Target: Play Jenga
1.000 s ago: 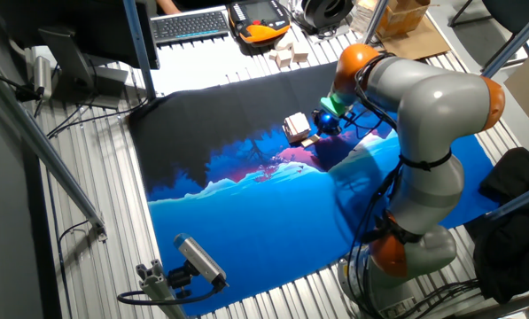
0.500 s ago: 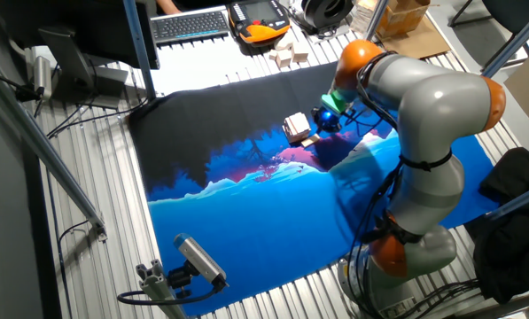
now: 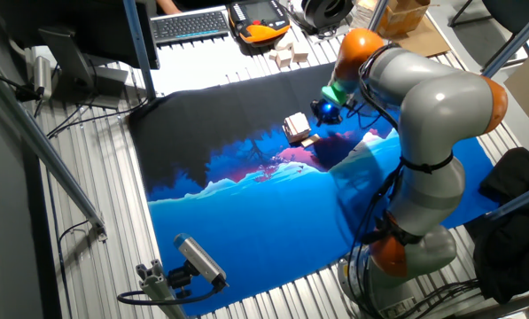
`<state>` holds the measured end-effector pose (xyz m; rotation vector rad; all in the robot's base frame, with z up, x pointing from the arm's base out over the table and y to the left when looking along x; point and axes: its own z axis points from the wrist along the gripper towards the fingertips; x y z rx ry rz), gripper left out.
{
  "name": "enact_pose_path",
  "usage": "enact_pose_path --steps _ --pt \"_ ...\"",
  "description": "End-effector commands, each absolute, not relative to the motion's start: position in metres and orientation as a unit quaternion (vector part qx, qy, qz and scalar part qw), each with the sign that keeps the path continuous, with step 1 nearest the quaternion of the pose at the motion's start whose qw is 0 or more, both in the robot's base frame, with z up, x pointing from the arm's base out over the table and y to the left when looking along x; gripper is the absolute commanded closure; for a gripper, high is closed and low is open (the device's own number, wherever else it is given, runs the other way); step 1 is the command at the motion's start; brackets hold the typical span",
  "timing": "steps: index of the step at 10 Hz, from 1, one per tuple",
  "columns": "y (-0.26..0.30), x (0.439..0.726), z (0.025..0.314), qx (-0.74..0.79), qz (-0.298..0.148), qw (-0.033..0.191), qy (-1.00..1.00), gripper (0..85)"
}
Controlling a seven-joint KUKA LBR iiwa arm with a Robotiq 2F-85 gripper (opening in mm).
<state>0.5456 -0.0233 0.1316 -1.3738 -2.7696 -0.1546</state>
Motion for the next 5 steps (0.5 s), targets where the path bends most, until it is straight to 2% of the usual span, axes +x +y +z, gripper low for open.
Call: enact_pose_path --steps 1,4,5 --pt "-0.023 0.547 0.151 -0.435 -0.052 0.025 -0.899 85.0" --pt "-0.024 0.546 0.176 -0.346 -0.037 0.040 -0.937 85.0" --pt "-0.022 0.544 0.179 -0.327 -0.026 0.033 -0.944 85.0"
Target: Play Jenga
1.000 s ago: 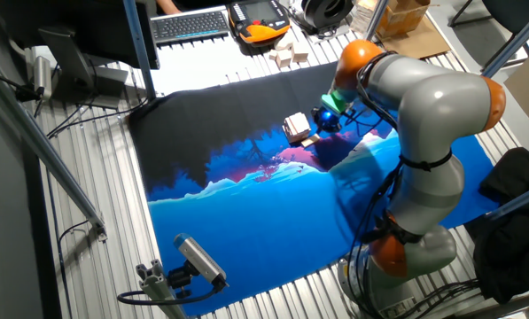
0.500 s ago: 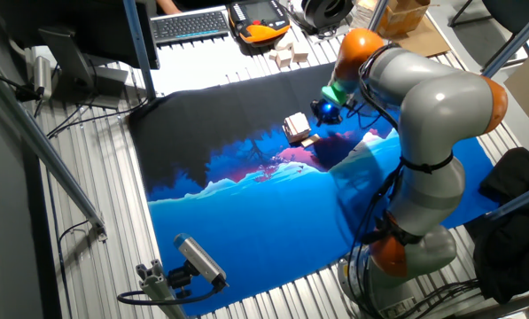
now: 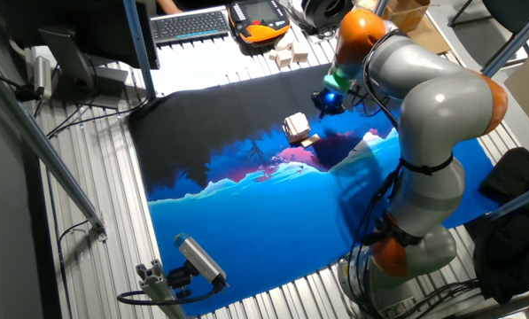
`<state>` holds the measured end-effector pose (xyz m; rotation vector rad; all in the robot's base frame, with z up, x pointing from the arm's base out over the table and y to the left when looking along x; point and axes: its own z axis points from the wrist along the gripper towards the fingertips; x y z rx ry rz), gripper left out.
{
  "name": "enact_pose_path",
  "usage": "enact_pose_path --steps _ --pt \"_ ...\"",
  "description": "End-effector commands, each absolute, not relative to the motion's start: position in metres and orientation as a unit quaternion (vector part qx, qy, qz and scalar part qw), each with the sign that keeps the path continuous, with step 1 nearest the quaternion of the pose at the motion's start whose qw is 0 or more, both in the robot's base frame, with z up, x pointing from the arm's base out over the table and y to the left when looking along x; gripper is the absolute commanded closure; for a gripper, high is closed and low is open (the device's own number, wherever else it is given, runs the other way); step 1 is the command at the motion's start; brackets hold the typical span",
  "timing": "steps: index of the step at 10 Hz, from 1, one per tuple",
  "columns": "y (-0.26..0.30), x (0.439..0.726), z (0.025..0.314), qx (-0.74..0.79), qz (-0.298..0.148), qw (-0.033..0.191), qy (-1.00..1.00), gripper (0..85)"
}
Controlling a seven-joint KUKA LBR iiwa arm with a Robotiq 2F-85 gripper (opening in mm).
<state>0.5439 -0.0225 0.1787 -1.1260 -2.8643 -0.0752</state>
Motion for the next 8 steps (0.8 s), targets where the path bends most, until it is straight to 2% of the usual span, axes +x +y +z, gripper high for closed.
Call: enact_pose_path --steps 1,4,6,7,8 --pt "-0.0212 0.5434 0.1786 -0.302 -0.003 0.027 -0.953 85.0" --pt "-0.0207 0.5449 0.1777 -0.237 0.024 0.023 -0.971 85.0" --pt "-0.0204 0.5444 0.1778 -0.198 0.007 0.039 -0.979 85.0" --pt "-0.0184 0.5430 0.1773 -0.191 0.000 0.040 -0.981 85.0" --pt "-0.0134 0.5396 0.1753 -0.194 0.006 0.032 -0.981 85.0"
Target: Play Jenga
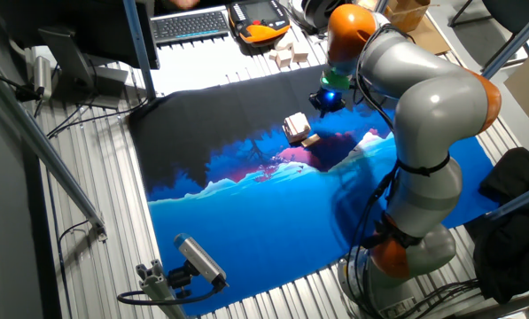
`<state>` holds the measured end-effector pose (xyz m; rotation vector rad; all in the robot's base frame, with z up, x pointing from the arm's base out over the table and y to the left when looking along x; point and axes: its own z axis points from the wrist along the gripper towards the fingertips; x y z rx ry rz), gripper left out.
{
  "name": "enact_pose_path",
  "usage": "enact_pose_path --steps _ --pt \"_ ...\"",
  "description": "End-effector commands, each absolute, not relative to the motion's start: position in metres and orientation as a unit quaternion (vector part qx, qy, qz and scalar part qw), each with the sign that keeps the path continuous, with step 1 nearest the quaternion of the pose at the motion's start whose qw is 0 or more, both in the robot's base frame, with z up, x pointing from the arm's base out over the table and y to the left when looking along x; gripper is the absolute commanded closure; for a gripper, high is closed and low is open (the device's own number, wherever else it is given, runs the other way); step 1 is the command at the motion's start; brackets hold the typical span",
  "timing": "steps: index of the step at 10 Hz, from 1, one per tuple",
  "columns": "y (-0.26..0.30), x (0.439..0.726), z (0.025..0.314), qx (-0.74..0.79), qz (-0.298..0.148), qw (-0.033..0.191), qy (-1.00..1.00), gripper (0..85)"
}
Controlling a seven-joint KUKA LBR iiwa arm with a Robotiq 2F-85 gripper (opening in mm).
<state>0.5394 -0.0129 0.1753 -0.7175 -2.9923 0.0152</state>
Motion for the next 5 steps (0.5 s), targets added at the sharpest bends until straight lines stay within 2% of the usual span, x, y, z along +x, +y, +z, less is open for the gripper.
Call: enact_pose_path --steps 1,5 --pt "-0.0116 0.5390 0.1743 -0.196 0.008 0.028 -0.980 85.0" --pt "-0.0133 0.5401 0.1739 -0.200 0.000 0.030 -0.979 85.0"
